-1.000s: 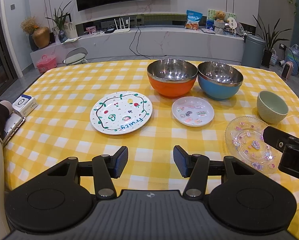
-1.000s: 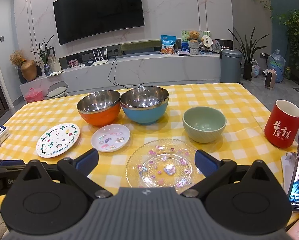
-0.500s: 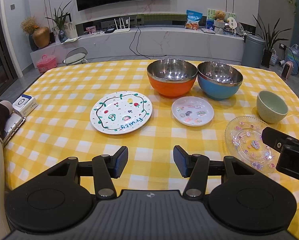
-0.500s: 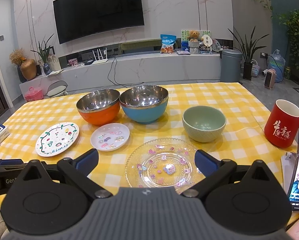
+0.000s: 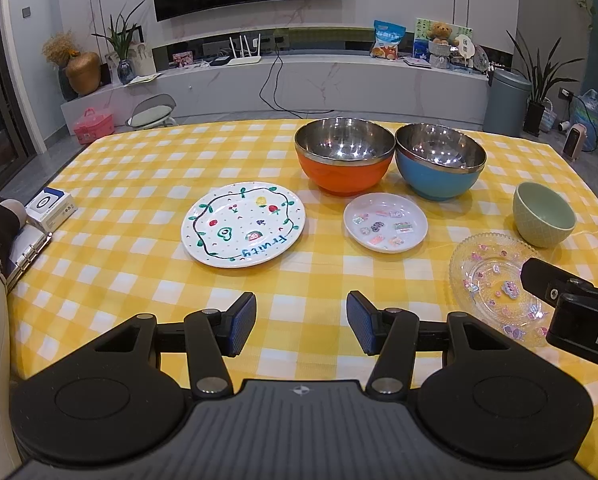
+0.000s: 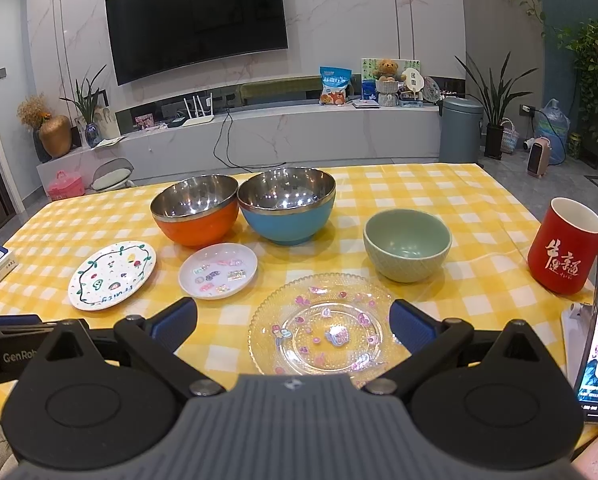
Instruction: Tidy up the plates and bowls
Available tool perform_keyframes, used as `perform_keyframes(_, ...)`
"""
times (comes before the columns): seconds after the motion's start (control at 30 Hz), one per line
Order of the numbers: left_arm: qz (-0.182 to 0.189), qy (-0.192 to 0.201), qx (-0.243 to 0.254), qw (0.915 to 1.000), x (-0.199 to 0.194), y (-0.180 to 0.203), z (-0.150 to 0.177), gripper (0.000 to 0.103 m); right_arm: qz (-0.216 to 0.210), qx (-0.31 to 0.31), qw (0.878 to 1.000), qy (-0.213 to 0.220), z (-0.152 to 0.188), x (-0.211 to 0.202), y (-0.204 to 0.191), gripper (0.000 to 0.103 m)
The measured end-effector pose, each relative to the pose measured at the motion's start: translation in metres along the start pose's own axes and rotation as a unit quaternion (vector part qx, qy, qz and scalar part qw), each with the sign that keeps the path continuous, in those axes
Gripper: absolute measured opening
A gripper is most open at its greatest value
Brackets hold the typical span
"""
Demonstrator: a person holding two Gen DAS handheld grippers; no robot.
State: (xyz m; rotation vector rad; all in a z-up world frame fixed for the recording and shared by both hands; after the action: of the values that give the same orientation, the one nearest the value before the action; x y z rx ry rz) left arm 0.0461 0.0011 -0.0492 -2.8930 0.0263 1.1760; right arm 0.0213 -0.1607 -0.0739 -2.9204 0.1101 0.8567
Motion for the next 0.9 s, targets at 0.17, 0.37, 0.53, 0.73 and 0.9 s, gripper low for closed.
perform_keyframes(0.17,0.002,0.001,0.007,1.0,-0.002,0.003,0.001,0.062,0.001,-0.001,1.0,0.0,0.0,0.001,0.0,0.1)
perform_keyframes(0.37,0.018,-0.002,0.009,0.9998,0.004,0.014,-0.002,0.062,0.027,-0.011,0.999,0.019,0.004,0.006,0.009,0.1)
perform_keyframes(0.53,0.046,-0.001,0.024,0.9986,0.012,0.034,-0.008,0.062,0.032,0.024,0.999,0.004,0.006,0.016,0.027,0.1)
perform_keyframes(0.73,0.119,-0.013,0.011,0.9928,0.032,0.064,-0.015,0.062,0.032,0.076,0.996,-0.025,0.009,0.034,0.049,0.095)
perform_keyframes(0.9,0.164,-0.044,-0.018,0.9853,0.056,0.081,-0.013,0.062,0.039,0.132,0.989,-0.056,0.016,0.053,0.071,0.08)
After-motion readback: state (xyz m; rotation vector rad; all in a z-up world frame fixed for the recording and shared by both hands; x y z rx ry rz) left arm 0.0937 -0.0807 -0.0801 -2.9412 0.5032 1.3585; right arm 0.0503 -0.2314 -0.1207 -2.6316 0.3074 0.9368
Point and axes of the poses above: each gripper's, at about its wrist camera, not at the fingertips, and x roughly the way its jaws point, y to its right, z to its underside, the point moved 7 cm from there along x, roughly the way its jaws point, and after that the axes turned 4 degrees about -x, right-handed, at the moved point
